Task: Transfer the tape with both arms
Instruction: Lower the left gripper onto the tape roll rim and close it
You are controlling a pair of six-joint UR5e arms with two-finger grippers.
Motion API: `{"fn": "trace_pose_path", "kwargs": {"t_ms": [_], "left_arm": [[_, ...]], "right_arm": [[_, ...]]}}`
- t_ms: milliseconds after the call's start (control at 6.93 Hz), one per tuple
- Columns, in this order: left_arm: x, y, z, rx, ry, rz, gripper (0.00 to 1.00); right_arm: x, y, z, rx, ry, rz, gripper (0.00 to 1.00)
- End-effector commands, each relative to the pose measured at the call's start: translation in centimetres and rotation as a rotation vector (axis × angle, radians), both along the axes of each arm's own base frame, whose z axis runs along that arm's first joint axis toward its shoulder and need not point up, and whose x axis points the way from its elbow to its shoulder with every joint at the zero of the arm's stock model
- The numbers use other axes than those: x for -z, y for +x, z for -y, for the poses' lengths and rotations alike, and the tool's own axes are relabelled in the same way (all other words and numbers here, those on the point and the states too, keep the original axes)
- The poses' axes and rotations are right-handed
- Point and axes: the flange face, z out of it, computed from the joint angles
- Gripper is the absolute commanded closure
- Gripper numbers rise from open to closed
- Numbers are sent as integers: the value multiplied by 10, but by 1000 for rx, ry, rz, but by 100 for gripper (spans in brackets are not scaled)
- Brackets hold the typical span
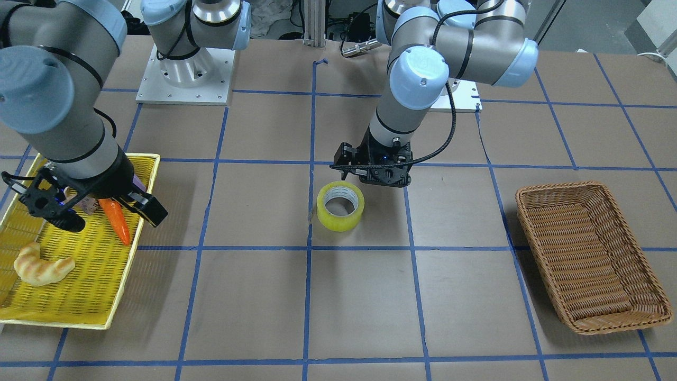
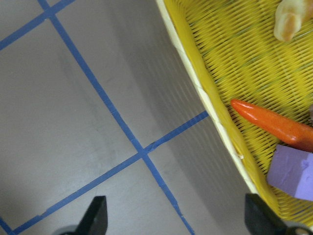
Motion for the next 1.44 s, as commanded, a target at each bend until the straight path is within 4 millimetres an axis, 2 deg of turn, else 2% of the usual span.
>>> {"fn": "trace_pose_path", "kwargs": {"t_ms": [0,144,433,577,722,866,1010,1155,1299], "left_arm": [[49,-6,-12,9,0,1,2],[66,-6,-10,11,32,9,2],[90,-5,2,24,9,37,3],[99,-6,7,27,-1,44,11],[106,-6,8,28,6,47,39],[108,-6,8,27,11,47,76],[104,-5,8,18,7,49,100],[91,-1,9,8,-2,50,100],[76,23,25,-18,-37,82,100]], "right_arm": [[-25,4,-6,-119,-48,74,0],[-39,12,-12,-170,-85,146,0],[-46,15,-17,-294,-89,163,0],[-50,16,-22,-315,-79,164,0],[-55,16,-24,-366,-88,160,0],[-58,15,-24,-448,-96,160,0],[-48,15,-30,-479,-32,178,0],[-40,12,-40,-466,66,203,0],[-42,13,-41,-465,68,197,0]]}}
